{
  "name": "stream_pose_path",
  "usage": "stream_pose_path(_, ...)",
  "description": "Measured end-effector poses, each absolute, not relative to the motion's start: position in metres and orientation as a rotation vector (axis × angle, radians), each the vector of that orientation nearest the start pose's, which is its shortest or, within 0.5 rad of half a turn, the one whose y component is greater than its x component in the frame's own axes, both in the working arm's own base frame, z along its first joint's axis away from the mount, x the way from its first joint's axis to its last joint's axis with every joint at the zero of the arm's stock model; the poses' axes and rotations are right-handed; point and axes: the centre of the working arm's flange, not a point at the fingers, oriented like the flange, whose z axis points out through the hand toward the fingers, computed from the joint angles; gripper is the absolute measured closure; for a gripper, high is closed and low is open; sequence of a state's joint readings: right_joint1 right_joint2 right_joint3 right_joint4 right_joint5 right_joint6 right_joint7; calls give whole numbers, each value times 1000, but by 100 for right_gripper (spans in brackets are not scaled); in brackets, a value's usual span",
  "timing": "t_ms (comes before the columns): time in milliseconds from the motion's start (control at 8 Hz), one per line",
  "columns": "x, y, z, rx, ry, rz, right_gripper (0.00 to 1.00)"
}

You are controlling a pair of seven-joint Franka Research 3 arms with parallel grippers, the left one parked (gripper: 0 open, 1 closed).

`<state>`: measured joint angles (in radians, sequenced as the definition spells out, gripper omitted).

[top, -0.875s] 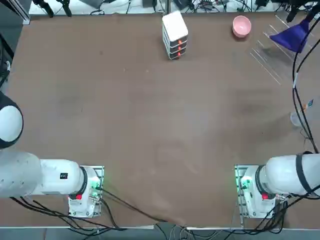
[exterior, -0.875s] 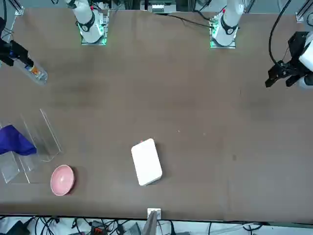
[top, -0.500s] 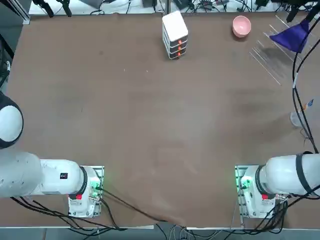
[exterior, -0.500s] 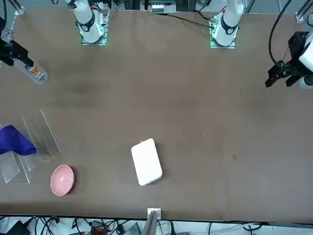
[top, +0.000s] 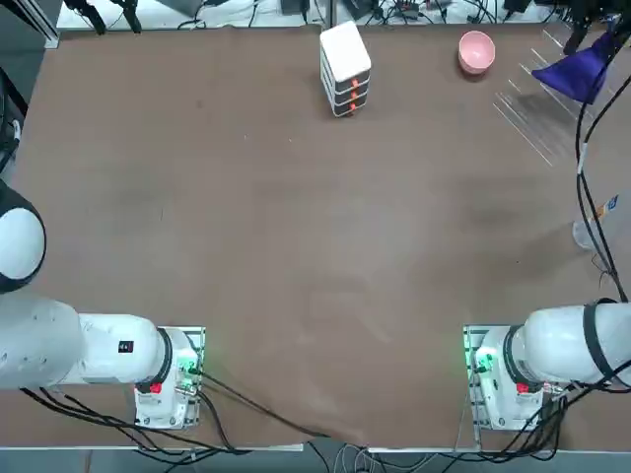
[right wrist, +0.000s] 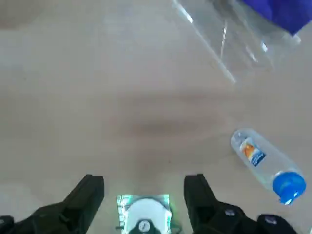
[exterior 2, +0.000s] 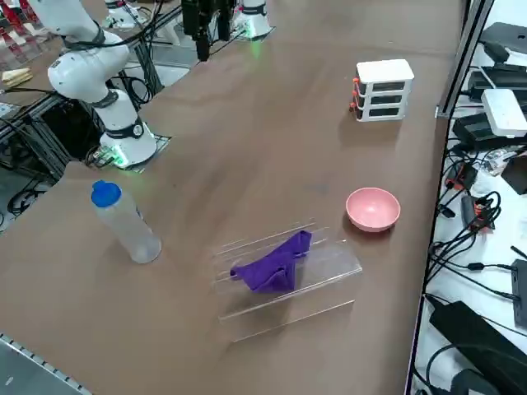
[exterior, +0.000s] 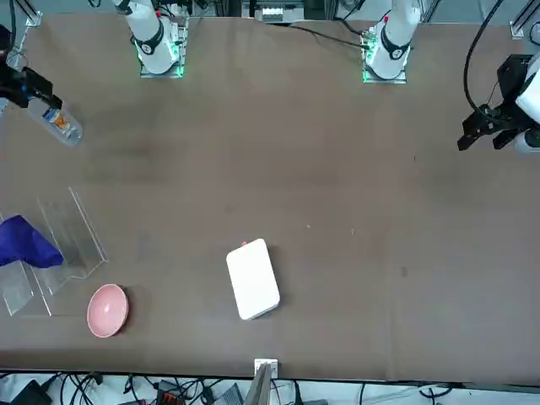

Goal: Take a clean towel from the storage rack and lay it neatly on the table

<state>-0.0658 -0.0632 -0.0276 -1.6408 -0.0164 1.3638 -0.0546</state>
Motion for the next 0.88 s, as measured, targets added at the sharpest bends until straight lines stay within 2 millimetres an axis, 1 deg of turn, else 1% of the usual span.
stream_pose_path(125, 514, -56, 593, -3138, 75, 390, 0)
stream_pose_path(250, 531, -68, 569, -3193, 65, 419, 0)
stream_pose_path(375, 555, -79, 540, -3244, -48, 410, 0)
stream_pose_path(500, 581, -93, 516, -3259, -230, 378, 0)
stream_pose_path(625, 608, -120, 505, -3246, -417, 334, 0)
stream_pose_path(750, 629, -156, 500, -3229, -568, 290, 0)
stream_pose_path(875, 647, -196, 497, -3230, -661, 214, 0)
